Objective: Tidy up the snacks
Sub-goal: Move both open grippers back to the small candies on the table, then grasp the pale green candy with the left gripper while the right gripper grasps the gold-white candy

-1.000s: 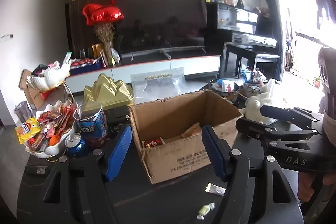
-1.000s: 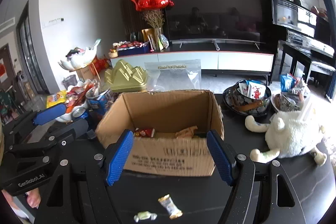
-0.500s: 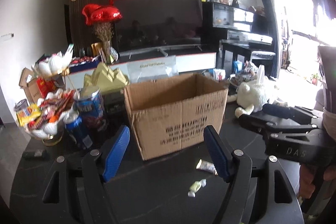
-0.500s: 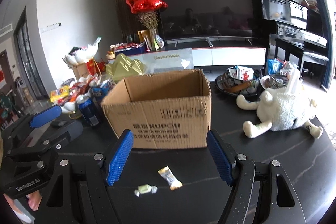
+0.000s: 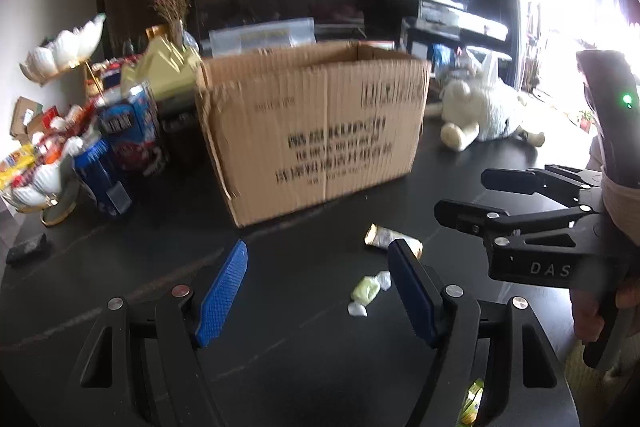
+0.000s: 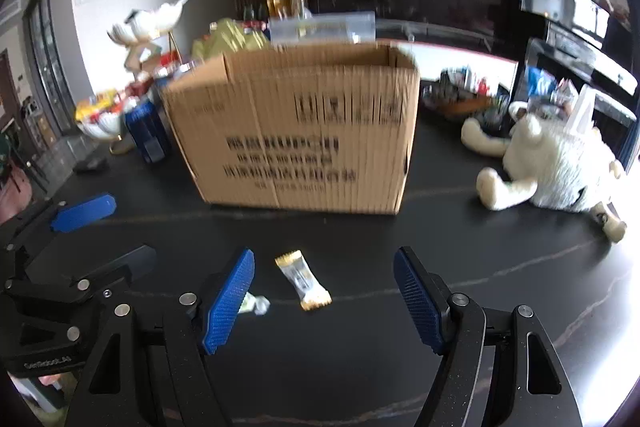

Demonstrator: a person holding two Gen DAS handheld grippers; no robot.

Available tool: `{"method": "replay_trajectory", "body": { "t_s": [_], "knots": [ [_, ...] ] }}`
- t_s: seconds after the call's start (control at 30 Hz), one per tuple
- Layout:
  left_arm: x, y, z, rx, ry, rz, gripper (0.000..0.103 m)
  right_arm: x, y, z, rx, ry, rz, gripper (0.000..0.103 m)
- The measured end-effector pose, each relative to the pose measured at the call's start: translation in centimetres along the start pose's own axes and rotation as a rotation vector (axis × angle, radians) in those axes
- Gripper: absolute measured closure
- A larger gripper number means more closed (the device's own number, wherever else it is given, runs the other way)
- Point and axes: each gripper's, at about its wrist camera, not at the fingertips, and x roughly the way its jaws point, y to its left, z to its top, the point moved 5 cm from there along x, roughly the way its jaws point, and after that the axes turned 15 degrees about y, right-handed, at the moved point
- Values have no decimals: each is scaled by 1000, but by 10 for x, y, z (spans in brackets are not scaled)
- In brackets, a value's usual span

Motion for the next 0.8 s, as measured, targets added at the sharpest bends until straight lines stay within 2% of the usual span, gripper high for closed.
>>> {"method": "replay_trajectory", "body": {
  "t_s": [0.2,0.3,0.4,0.8],
  "knots": [
    [27,-2,-8,2,64,-82,31,23,4,-9,-14,72,20,30],
    [36,-2,-11,7,75,-96,33,33,6,-12,-21,97,25,31],
    [44,-4,-14,9,94,-121,37,43,7,-15,-30,126,22,36],
    [74,-20,-23,51,169,-206,64,65,3,-23,-6,188,43,44]
  ]
}}
